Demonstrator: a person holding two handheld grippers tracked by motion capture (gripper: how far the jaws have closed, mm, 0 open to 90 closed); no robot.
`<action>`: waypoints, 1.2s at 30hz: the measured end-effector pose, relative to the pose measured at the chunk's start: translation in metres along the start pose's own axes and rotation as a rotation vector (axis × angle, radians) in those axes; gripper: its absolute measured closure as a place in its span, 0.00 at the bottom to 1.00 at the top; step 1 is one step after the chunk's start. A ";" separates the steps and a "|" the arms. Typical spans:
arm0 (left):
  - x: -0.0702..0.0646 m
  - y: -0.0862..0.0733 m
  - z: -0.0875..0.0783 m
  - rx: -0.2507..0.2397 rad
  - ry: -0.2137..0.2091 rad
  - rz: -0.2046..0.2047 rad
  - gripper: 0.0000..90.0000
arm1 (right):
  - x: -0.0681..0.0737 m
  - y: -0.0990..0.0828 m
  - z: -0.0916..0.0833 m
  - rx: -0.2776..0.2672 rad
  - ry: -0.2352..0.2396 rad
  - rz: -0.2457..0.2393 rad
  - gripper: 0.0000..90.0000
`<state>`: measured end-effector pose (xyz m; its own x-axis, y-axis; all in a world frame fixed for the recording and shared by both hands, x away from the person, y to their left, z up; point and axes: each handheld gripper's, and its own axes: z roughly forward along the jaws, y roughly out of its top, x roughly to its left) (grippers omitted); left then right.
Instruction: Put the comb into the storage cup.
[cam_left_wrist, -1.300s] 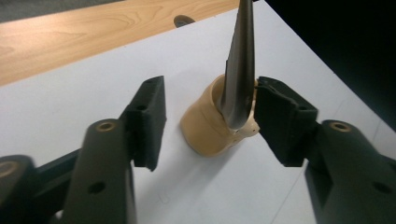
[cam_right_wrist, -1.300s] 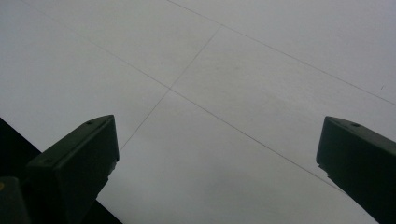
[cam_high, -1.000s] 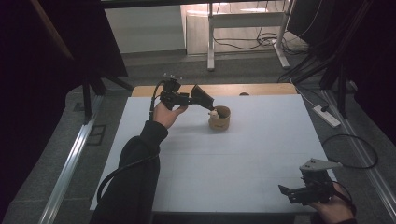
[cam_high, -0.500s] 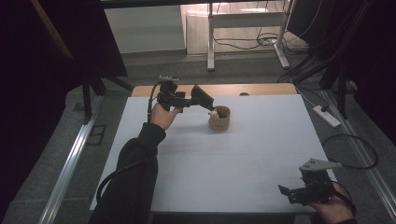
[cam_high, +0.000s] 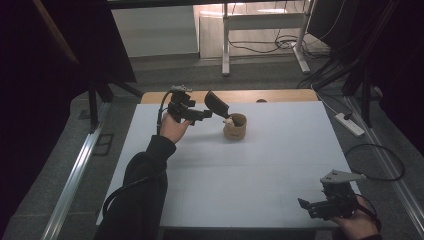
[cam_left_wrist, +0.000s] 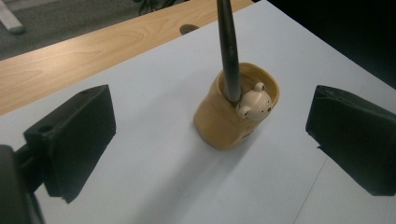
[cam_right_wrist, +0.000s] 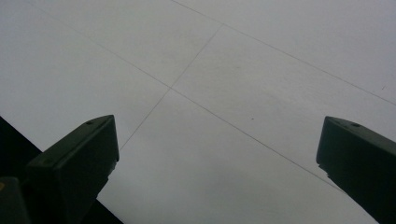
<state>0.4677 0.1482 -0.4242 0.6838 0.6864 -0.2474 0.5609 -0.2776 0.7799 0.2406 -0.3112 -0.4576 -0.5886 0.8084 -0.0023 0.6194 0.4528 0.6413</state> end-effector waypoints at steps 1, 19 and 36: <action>-0.001 -0.001 -0.001 0.000 0.003 0.002 0.02 | 0.000 0.000 0.000 0.000 0.000 0.000 0.00; -0.007 -0.015 -0.012 -0.028 -0.008 0.021 0.00 | 0.000 0.000 0.000 0.001 -0.002 0.001 0.00; -0.014 -0.033 -0.022 -0.046 0.008 0.071 0.00 | 0.000 0.000 0.000 -0.003 -0.008 0.003 0.00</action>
<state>0.4292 0.1623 -0.4340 0.7171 0.6716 -0.1862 0.4894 -0.2949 0.8207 0.2403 -0.3113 -0.4573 -0.5825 0.8128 -0.0066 0.6197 0.4494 0.6434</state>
